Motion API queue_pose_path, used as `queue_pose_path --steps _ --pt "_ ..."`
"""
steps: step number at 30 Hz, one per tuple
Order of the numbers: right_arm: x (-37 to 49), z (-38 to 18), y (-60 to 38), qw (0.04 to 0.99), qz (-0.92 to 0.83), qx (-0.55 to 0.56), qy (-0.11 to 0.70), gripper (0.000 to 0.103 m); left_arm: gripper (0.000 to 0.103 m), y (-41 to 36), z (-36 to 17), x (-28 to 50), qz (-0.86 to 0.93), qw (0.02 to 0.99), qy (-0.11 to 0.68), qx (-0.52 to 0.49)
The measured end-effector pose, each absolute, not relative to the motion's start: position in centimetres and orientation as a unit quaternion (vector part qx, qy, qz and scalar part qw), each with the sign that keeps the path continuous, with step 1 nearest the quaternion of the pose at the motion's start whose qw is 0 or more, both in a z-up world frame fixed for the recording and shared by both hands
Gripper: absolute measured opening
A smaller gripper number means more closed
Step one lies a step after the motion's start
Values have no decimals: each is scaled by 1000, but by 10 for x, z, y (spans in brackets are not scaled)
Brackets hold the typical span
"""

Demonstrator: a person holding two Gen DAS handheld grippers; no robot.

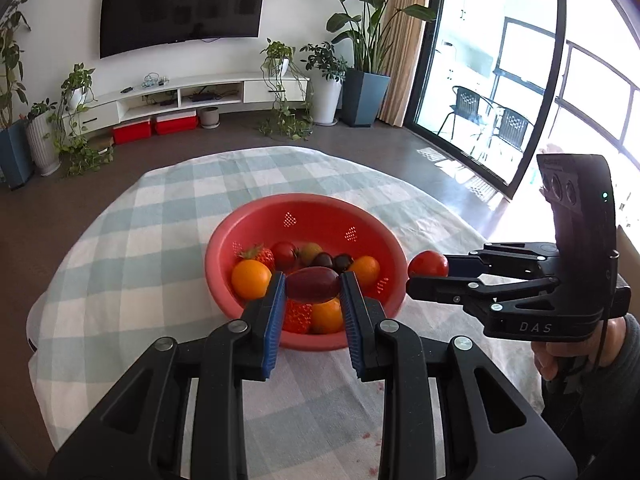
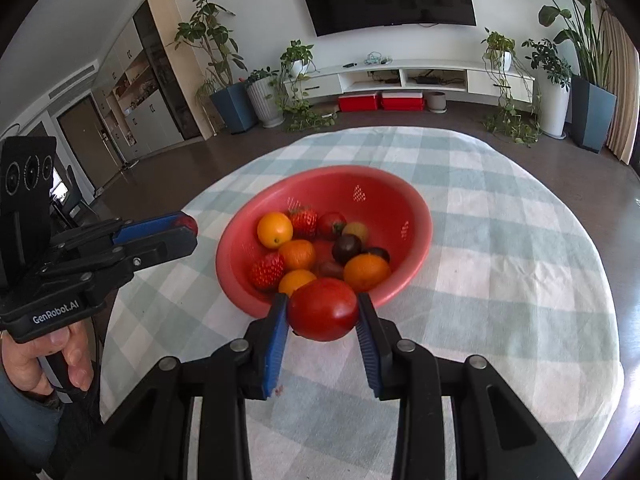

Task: Organize fruits
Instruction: 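Carry plum and tomato into the red basin and open both tools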

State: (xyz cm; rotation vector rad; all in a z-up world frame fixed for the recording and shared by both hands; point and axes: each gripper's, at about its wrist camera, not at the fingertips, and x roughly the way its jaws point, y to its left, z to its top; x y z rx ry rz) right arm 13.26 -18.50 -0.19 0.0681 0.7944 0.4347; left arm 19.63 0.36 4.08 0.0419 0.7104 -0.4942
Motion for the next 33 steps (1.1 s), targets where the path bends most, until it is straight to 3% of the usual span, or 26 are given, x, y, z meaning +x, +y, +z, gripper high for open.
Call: queue_pose_path --steps 9,21,29,33 --pt "194 -12 -156 896 172 -43 407 36 25 -21 19 258 -231 897 370 70" --pt "208 -40 -150 900 131 -84 407 36 26 -34 -20 286 -224 891 386 79" --pt "204 -41 -154 907 109 -92 397 47 28 -34 -24 289 -208 897 383 75" --pt "199 -36 -158 913 100 -96 384 49 59 -26 -16 286 -190 907 370 63"
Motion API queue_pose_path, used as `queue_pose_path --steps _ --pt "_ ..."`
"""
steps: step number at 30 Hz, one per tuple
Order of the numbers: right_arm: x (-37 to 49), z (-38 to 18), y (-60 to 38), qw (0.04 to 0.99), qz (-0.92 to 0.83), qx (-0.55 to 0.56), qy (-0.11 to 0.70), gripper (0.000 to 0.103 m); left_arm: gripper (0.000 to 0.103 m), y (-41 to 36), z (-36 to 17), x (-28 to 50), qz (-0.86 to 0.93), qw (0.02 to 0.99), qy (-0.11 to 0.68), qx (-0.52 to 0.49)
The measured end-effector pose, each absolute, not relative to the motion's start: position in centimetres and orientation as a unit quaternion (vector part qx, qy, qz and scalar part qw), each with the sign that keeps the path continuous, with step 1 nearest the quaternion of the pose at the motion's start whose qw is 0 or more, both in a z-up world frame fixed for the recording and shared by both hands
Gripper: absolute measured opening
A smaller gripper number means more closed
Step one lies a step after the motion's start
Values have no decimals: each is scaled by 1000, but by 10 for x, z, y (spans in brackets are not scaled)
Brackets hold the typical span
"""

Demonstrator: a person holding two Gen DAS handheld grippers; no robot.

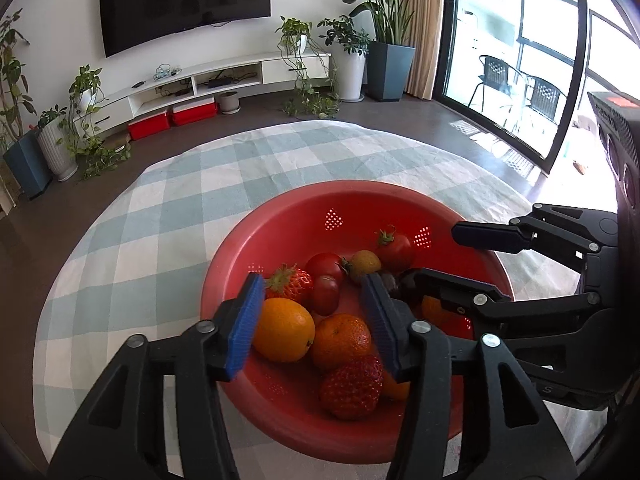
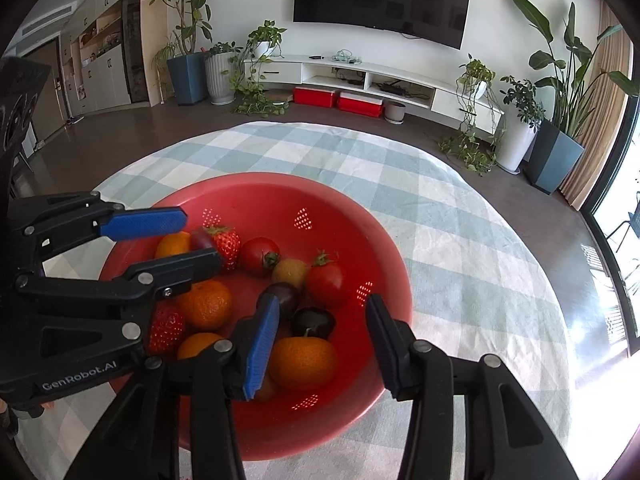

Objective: Organize fruits

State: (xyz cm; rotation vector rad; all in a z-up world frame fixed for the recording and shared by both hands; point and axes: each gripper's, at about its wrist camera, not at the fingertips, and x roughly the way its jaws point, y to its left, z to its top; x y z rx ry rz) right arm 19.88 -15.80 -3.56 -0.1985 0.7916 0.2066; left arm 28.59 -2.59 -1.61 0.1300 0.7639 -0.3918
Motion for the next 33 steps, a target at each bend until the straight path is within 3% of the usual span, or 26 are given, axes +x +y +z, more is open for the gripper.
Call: queue_pose_path --steps 1,6,12,16,17,23,33 --pt "197 -34 -159 914 99 -95 381 49 66 -24 -13 285 -189 909 366 58" --pt "187 -25 -160 925 89 -104 355 56 76 -22 1 276 -183 918 345 61" --pt "159 3 -168 959 56 -104 259 77 103 -11 30 249 -143 945 290 57" --pt "123 32 -183 985 27 -63 157 101 103 -1 55 219 -133 961 242 34" --pt "113 37 -187 989 19 -56 133 103 103 0 62 210 -127 965 229 28" --pt "67 44 -197 994 -11 -25 110 103 103 -7 97 135 -23 989 139 39" --pt "20 32 -193 992 -23 -12 122 103 103 -1 64 83 -29 969 243 17"
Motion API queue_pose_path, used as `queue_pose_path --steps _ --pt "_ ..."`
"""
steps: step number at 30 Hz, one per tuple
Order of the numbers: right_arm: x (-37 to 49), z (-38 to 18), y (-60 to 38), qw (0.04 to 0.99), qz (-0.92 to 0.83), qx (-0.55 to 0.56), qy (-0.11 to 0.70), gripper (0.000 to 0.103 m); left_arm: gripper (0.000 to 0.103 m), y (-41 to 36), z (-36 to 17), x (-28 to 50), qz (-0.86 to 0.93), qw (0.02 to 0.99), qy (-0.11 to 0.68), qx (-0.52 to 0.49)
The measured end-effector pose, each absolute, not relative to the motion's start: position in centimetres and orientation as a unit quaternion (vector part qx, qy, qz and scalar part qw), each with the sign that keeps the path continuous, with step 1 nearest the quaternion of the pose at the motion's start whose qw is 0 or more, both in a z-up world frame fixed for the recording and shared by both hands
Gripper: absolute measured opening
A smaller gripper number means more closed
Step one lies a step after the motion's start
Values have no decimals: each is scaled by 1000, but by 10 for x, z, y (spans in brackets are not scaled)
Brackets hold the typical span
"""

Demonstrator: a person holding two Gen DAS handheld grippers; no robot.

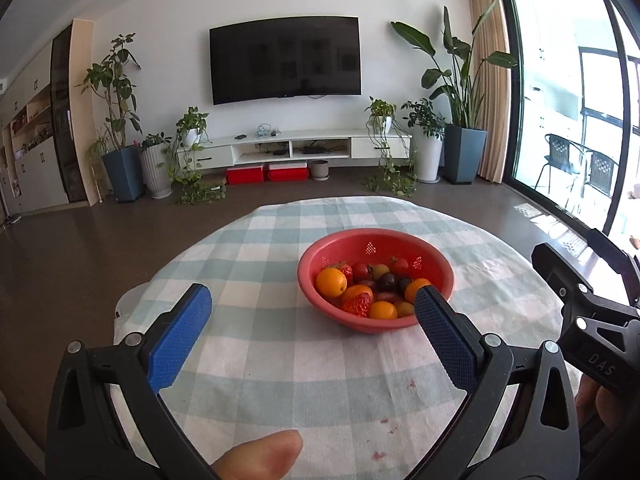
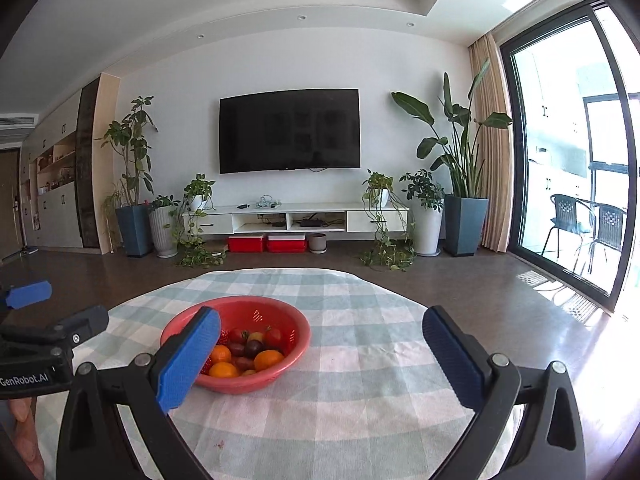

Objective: Organize fruits

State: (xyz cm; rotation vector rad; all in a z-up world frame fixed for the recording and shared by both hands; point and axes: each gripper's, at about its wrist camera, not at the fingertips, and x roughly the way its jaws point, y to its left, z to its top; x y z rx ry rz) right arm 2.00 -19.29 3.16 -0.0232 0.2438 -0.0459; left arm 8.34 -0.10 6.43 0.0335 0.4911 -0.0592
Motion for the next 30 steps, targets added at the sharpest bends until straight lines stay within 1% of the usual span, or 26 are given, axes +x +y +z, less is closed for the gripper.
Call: queue_pose_path --steps 3,6,12,16,18,25,30 --pt "20 24 -185 989 -29 -34 140 103 103 2 53 84 -22 965 262 12" --pt "26 16 -184 985 -29 -28 168 103 103 5 39 93 -12 957 290 10" --pt "39 0 -180 973 -22 -25 228 103 103 12 16 109 -3 951 308 14" --pt "41 -11 -174 968 -16 -35 248 103 103 12 3 119 -7 950 311 14" --pt "44 -15 -172 965 -18 -40 258 103 103 11 -4 125 -5 946 325 16" --pt "55 -27 -177 953 -26 -25 302 103 103 12 -15 135 -3 937 349 5" --pt "55 -28 -179 951 -30 -17 308 103 103 11 -19 137 1 935 354 13"
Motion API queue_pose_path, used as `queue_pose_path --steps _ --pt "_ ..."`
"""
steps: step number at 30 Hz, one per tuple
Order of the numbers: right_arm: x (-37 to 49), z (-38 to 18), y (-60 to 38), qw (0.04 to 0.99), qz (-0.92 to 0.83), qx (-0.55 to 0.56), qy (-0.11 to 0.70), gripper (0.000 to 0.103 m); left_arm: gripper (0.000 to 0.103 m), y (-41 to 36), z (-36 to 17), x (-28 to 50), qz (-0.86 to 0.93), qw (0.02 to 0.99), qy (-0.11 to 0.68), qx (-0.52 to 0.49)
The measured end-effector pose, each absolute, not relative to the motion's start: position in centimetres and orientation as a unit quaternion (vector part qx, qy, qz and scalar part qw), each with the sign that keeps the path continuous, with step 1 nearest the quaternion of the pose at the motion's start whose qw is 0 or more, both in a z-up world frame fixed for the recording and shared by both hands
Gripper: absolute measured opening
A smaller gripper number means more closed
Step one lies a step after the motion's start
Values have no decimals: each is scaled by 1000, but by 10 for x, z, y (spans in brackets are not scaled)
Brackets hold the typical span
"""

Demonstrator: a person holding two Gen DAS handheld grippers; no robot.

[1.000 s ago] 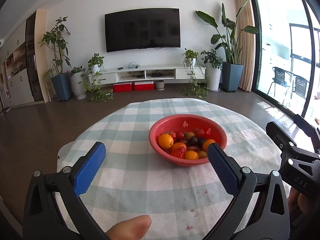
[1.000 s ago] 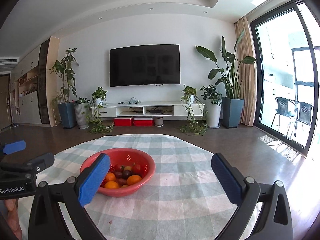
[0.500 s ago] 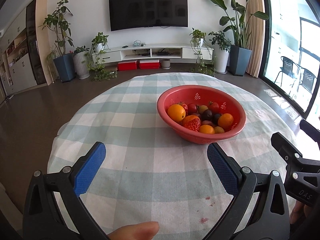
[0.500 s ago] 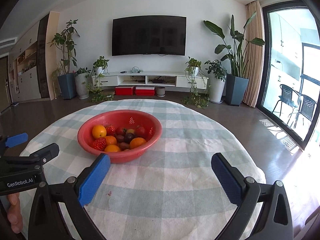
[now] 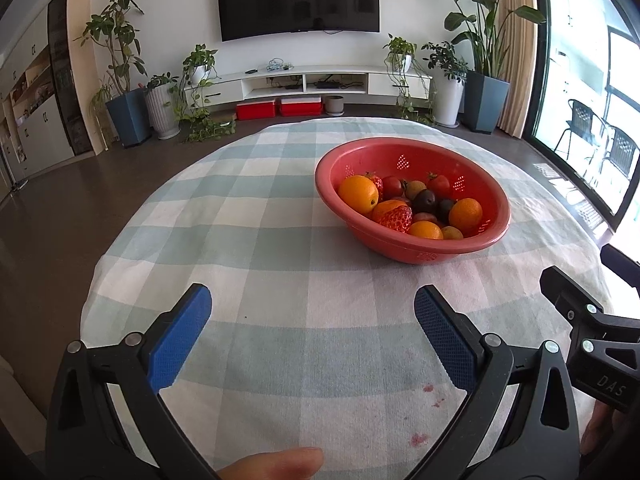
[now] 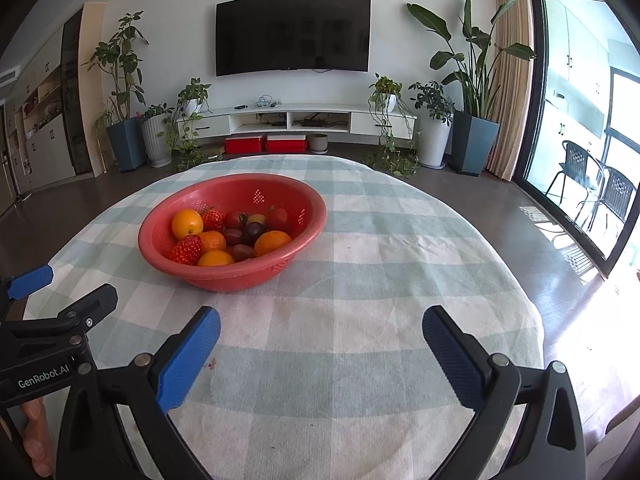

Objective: Organize fruits

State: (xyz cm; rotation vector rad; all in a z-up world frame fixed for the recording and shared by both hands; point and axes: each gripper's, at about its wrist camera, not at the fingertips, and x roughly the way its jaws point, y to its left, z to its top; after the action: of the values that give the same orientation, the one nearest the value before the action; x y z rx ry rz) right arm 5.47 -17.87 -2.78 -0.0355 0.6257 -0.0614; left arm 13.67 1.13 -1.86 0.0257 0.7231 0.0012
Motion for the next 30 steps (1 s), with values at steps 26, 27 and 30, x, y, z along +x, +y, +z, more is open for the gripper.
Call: queue_pose_path --steps 26,27,30 --pt "53 -28 -180 949 -32 -19 314 103 103 13 -25 139 0 930 368 5" --pt "53 -28 -180 949 -32 -19 314 103 103 13 -25 139 0 930 368 5" --pt "53 -28 -180 949 -32 -19 313 103 103 13 -25 139 0 930 368 5"
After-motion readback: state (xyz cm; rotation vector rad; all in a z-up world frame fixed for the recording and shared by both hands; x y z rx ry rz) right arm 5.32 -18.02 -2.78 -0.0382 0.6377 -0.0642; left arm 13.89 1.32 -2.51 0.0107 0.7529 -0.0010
